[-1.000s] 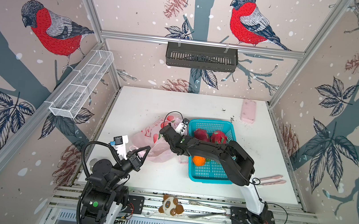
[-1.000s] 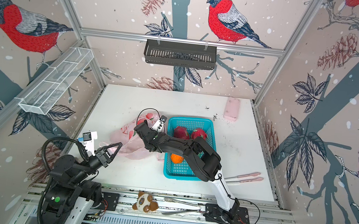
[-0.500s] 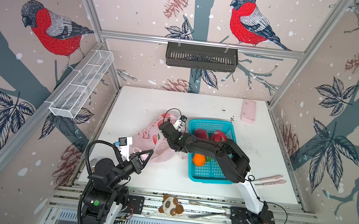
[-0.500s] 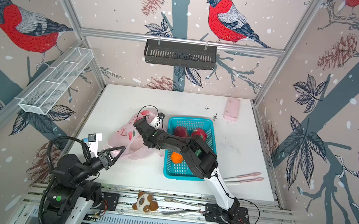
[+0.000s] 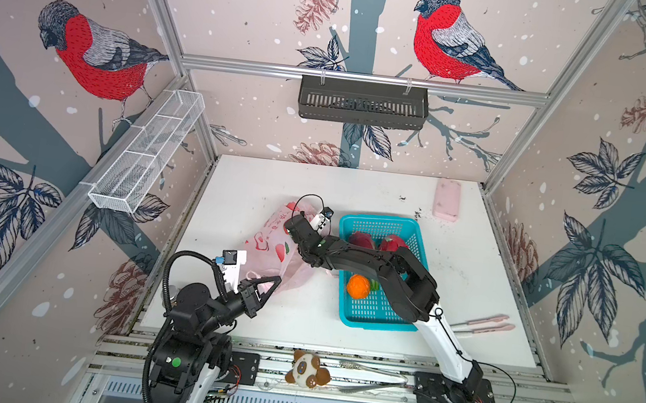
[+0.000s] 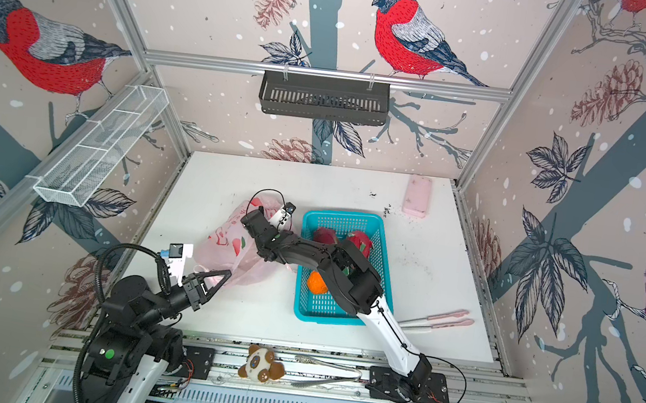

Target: Untie the knot of the plastic bag and take out the fruit

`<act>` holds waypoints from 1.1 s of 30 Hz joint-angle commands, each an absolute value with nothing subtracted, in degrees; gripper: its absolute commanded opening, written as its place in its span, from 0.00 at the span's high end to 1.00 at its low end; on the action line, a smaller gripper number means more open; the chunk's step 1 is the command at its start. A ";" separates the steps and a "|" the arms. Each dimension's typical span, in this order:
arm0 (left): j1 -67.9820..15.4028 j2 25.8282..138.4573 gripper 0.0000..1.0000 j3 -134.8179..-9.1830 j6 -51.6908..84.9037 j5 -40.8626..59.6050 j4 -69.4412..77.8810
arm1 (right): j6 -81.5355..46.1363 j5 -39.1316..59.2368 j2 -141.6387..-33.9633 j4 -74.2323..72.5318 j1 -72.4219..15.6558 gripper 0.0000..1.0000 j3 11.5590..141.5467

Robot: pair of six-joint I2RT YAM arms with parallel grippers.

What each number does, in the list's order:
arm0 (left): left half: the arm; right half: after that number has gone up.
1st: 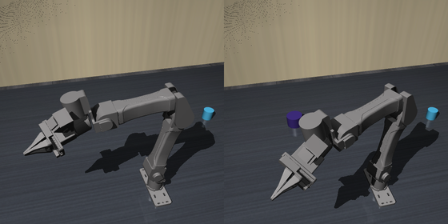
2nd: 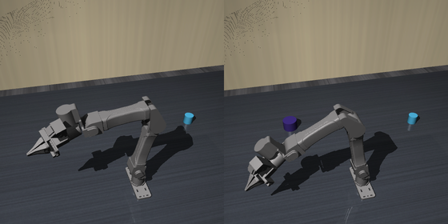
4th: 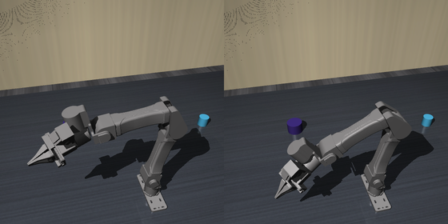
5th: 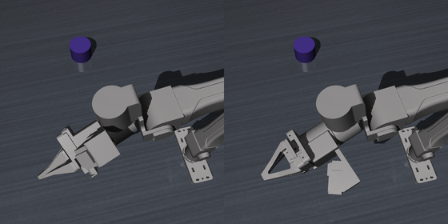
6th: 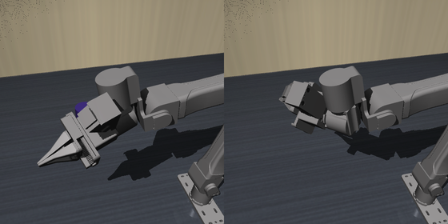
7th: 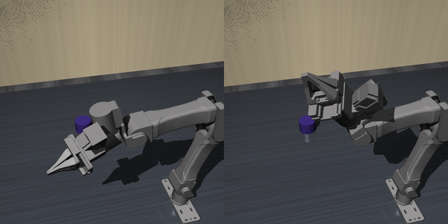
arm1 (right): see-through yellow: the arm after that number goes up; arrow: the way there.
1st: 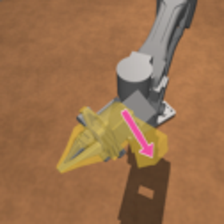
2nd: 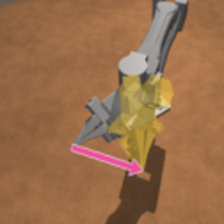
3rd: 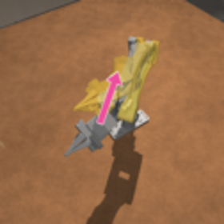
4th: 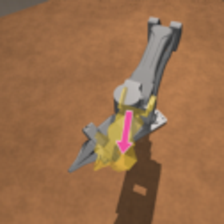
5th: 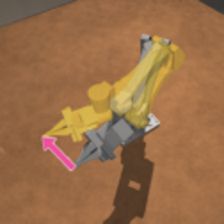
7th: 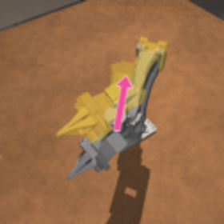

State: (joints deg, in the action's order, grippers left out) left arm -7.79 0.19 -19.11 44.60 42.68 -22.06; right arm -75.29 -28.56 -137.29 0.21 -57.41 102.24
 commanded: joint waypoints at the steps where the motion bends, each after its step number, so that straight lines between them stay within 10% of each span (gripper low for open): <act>1: -8.17 0.08 1.00 -19.16 43.69 48.17 -19.80 | -77.80 -28.94 -138.56 1.17 -56.59 0.06 103.54; 33: -8.26 0.04 1.00 -24.51 35.72 51.88 -31.88 | -83.39 -27.14 -138.13 -3.37 -53.45 0.15 98.82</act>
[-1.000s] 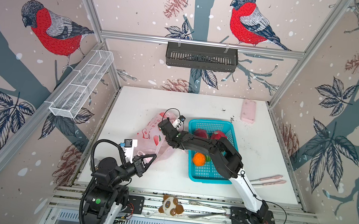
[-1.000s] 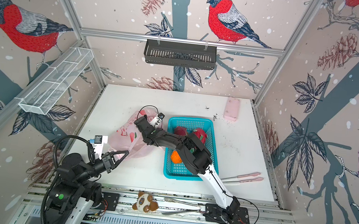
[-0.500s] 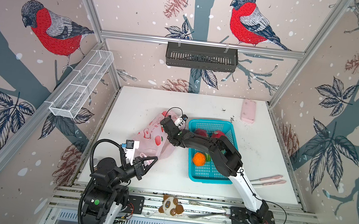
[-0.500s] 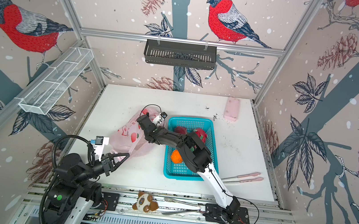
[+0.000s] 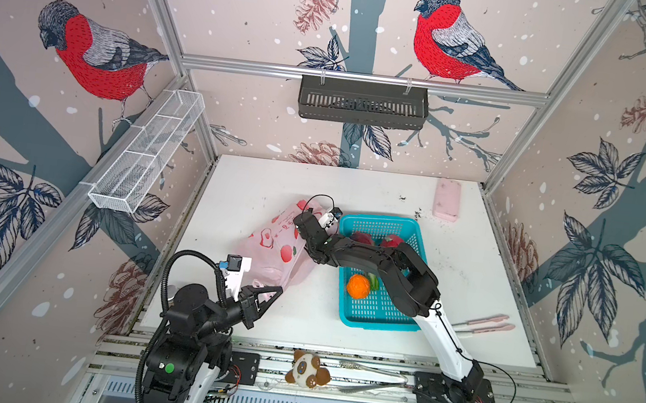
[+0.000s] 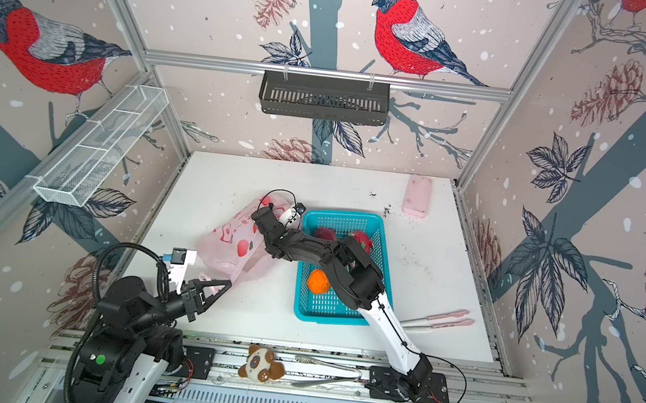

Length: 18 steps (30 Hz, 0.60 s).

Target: Untie the knot of the plastic bag and take out the fruit

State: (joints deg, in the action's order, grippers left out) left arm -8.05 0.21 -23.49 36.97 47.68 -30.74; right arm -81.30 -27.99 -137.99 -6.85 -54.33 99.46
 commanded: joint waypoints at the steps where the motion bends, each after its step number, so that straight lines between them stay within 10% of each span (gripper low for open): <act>1: -8.26 0.06 1.00 -24.67 35.64 51.70 -32.03 | -83.41 -26.71 -138.14 -3.83 -53.37 0.17 98.54; 18: -8.26 0.03 1.00 -24.96 35.32 48.47 -32.10 | -81.42 -26.50 -136.25 -3.60 -54.35 0.38 97.03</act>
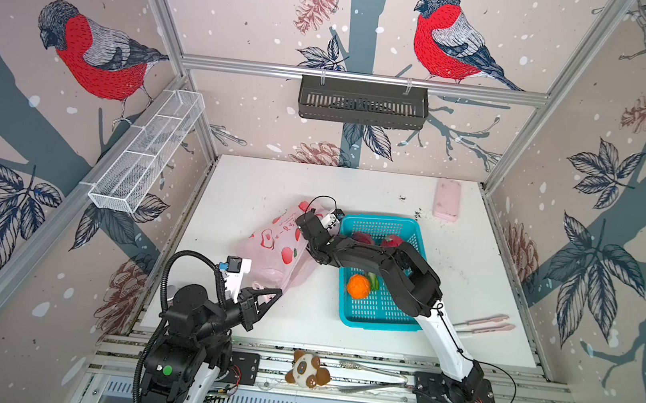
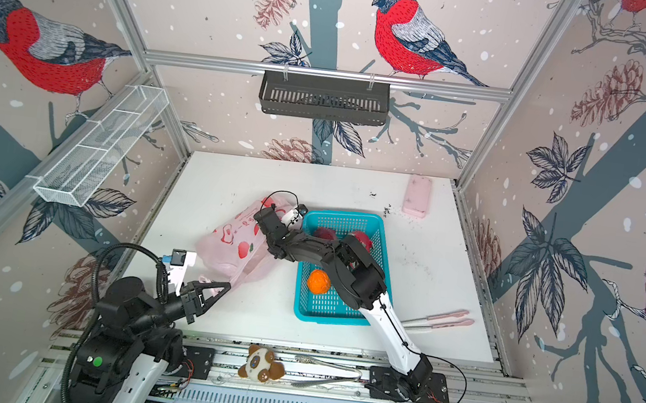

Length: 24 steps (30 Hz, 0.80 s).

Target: Untie the knot of the plastic bag and take out the fruit

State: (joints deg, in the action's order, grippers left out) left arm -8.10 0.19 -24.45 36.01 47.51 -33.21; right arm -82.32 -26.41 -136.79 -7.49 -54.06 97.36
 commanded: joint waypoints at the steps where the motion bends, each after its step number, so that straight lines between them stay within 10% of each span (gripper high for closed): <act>1: -8.26 0.05 1.00 -24.86 35.40 48.19 -31.84 | -81.07 -26.62 -136.14 -3.52 -54.49 0.39 97.02; 24: -7.91 0.08 1.00 -22.03 44.32 34.71 -20.28 | -76.93 -27.35 -126.56 -4.76 -59.60 0.46 89.36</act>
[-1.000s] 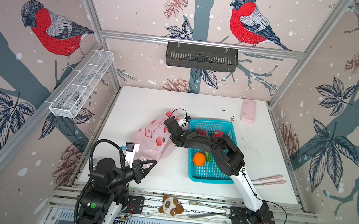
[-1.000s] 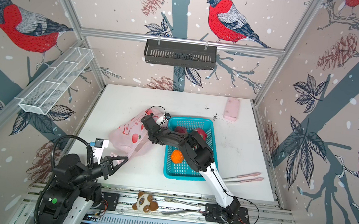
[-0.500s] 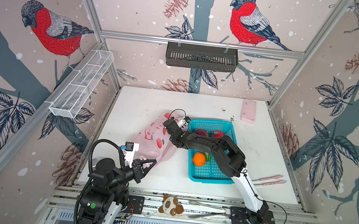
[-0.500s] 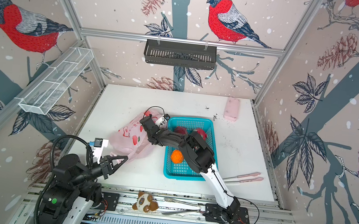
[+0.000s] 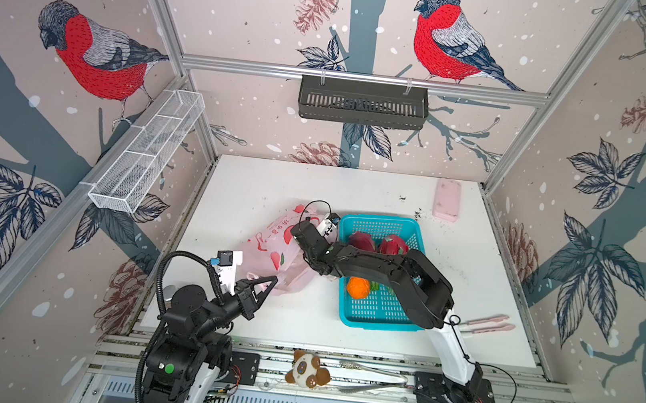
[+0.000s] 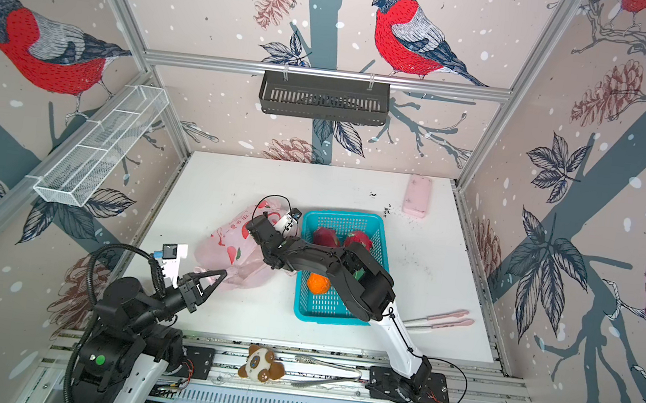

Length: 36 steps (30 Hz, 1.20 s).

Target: Untie the knot of the plastic bag and take out the fruit

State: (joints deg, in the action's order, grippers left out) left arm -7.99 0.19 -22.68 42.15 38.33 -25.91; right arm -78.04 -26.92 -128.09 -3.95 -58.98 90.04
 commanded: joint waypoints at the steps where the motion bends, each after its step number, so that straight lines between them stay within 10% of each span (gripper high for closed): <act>1: -7.91 0.09 1.00 -21.45 44.52 33.67 -18.79 | -76.77 -27.33 -126.12 -4.83 -59.80 0.46 88.85; 36: -7.91 27.99 1.00 -15.42 40.53 14.68 21.82 | -59.18 -26.36 -98.04 8.13 -70.78 0.46 74.72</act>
State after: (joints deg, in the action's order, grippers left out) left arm -7.97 26.00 -14.85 41.98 16.43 13.34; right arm -61.41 -25.54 -100.75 4.71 -70.06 75.96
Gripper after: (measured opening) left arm 0.046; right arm 0.640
